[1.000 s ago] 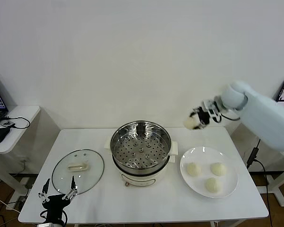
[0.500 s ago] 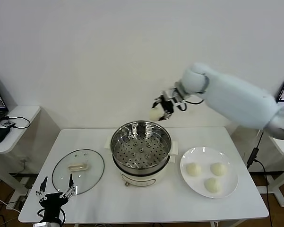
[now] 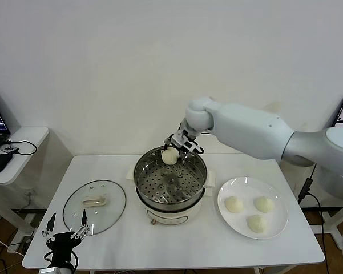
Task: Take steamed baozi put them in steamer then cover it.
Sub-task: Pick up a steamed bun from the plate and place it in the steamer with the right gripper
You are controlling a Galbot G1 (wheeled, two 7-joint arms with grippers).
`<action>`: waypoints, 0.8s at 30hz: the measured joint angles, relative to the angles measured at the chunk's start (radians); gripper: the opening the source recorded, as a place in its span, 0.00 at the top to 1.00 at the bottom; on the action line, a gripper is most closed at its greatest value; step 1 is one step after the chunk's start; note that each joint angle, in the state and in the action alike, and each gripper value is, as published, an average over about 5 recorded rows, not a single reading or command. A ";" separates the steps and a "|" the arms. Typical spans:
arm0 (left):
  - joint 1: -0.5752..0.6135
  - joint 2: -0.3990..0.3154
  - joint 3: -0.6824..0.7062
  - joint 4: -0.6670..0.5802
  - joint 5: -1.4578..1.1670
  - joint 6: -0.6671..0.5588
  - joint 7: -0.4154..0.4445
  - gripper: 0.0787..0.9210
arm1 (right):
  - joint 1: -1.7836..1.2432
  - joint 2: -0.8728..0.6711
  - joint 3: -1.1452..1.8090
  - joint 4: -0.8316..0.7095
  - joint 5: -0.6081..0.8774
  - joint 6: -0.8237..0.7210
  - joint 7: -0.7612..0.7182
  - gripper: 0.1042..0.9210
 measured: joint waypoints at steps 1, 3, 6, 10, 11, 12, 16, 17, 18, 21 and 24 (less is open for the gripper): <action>-0.001 0.000 0.000 0.002 0.000 0.000 0.000 0.12 | -0.005 0.005 -0.001 -0.007 -0.014 0.012 0.005 0.36; -0.003 0.000 0.000 0.004 0.000 0.000 0.000 0.12 | -0.015 0.015 -0.002 -0.021 -0.041 0.035 0.015 0.36; -0.004 0.001 -0.001 0.005 0.000 0.000 0.000 0.12 | -0.028 0.028 -0.003 -0.042 -0.078 0.064 0.029 0.36; -0.006 0.001 -0.001 0.007 0.000 0.000 0.000 0.12 | -0.044 0.046 -0.003 -0.069 -0.120 0.097 0.047 0.36; -0.007 0.001 -0.001 0.007 0.000 -0.001 0.000 0.12 | -0.047 0.050 -0.003 -0.076 -0.130 0.105 0.052 0.36; -0.007 0.001 -0.001 0.007 0.001 -0.001 0.000 0.12 | -0.051 0.055 -0.002 -0.083 -0.139 0.112 0.056 0.36; -0.006 -0.001 -0.002 0.005 0.003 -0.007 -0.001 0.12 | -0.060 0.069 0.002 -0.108 -0.168 0.135 0.071 0.28; -0.005 -0.002 -0.002 0.004 0.004 -0.008 -0.001 0.12 | -0.061 0.071 0.003 -0.111 -0.172 0.139 0.073 0.25; -0.004 -0.002 -0.003 0.003 0.004 -0.009 -0.001 0.12 | -0.062 0.072 0.003 -0.114 -0.174 0.141 0.074 0.22; -0.001 -0.002 -0.004 0.000 0.004 -0.010 -0.001 0.12 | -0.059 0.070 0.007 -0.113 -0.165 0.139 0.072 0.15; 0.003 -0.003 -0.006 -0.003 0.005 -0.010 -0.001 0.12 | -0.046 0.059 0.020 -0.096 -0.137 0.112 0.057 0.12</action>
